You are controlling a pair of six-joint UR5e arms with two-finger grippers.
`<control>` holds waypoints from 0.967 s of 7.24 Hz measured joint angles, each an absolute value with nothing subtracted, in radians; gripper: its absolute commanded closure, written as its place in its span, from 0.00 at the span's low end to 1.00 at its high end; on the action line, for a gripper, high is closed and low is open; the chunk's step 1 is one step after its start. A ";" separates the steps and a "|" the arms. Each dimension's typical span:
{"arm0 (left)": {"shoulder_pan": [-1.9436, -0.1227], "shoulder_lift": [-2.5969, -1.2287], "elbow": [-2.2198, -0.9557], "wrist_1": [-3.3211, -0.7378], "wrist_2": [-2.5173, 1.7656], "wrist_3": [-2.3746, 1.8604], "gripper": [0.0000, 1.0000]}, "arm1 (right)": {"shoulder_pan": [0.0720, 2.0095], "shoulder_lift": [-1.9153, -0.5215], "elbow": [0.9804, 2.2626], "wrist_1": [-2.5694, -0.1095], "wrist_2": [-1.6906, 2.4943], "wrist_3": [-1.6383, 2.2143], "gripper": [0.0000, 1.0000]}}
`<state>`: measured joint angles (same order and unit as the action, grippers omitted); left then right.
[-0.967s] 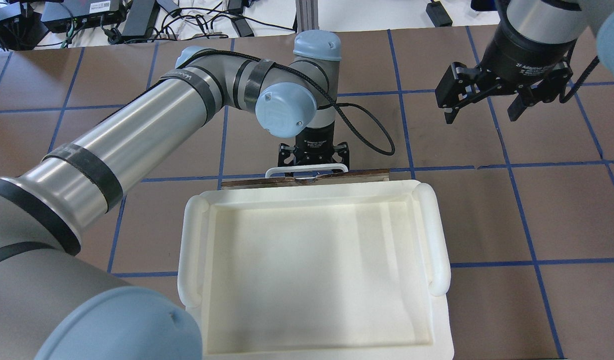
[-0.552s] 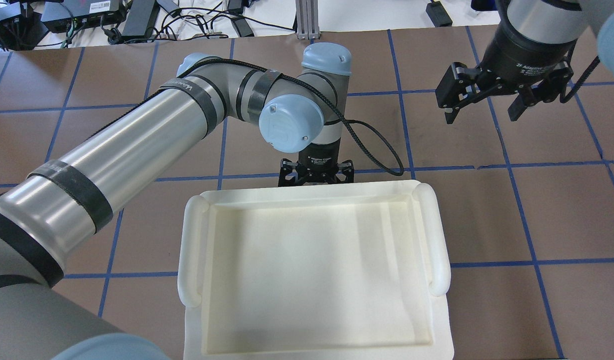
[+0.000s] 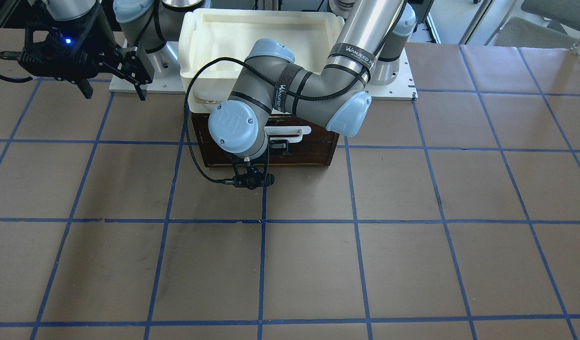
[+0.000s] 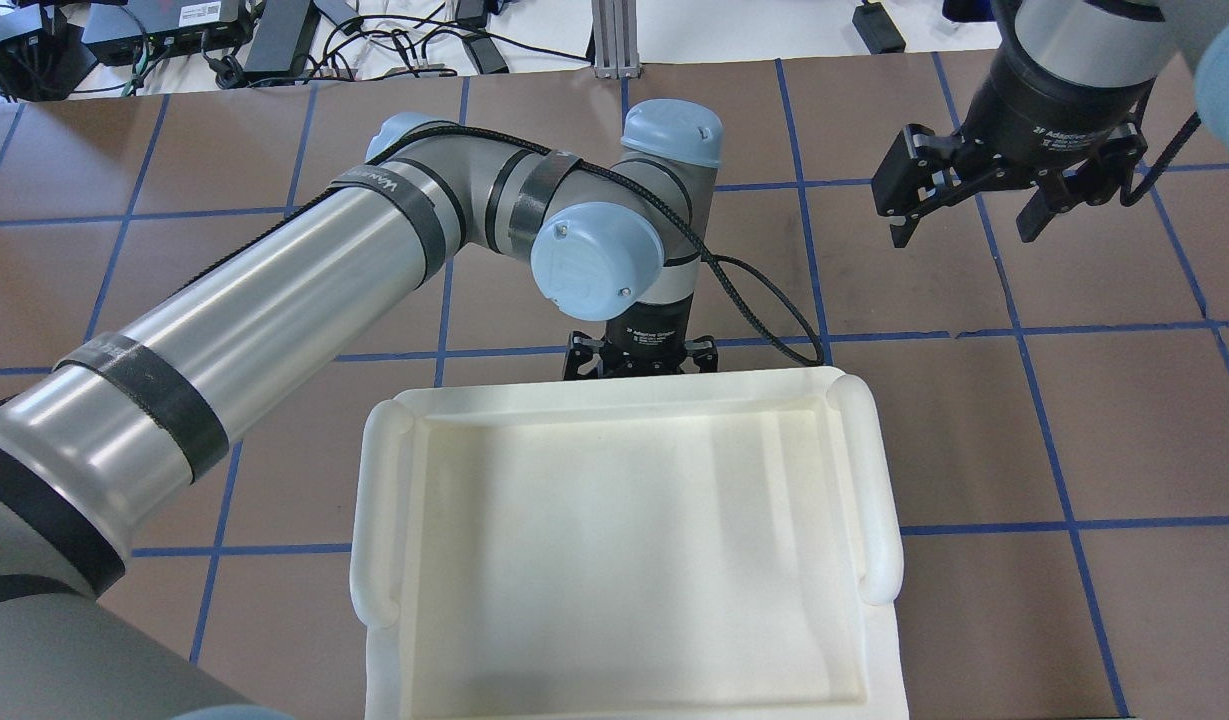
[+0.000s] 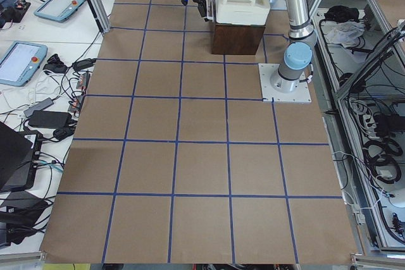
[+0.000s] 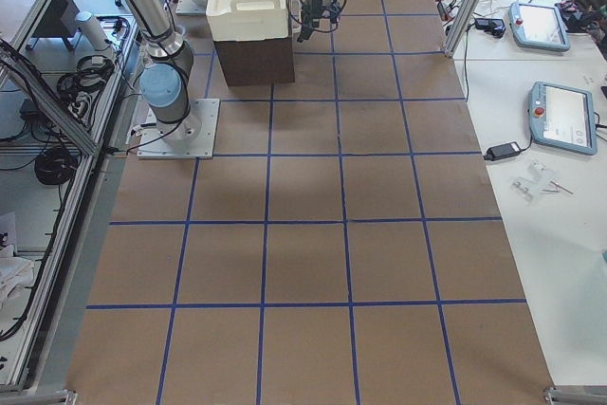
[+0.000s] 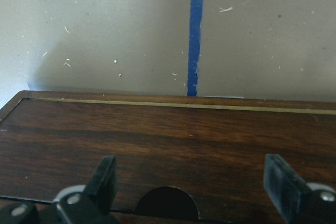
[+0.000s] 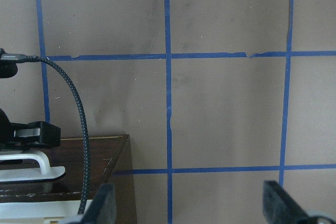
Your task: Put scissors in drawer and close it
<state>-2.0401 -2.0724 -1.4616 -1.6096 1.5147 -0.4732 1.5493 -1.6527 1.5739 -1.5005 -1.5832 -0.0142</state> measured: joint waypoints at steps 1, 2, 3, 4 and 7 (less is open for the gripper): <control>-2.036 -2.073 -1.456 -1.592 1.518 -0.462 0.00 | 1.549 -1.652 1.574 -1.502 -1.583 -0.014 0.00; -2.033 -2.071 -1.450 -1.553 1.524 -0.455 0.00 | 1.549 -1.652 1.574 -1.502 -1.582 -0.013 0.00; -2.030 -2.062 -1.434 -1.515 1.540 -0.455 0.00 | 1.549 -1.652 1.574 -1.502 -1.582 -0.013 0.00; -2.020 -2.042 -1.406 -1.495 1.562 -0.453 0.00 | 1.549 -1.652 1.574 -1.503 -1.582 -0.014 0.00; -1.980 -1.935 -1.340 -1.451 1.621 -0.443 0.00 | 1.549 -1.651 1.574 -1.507 -1.584 -0.014 0.00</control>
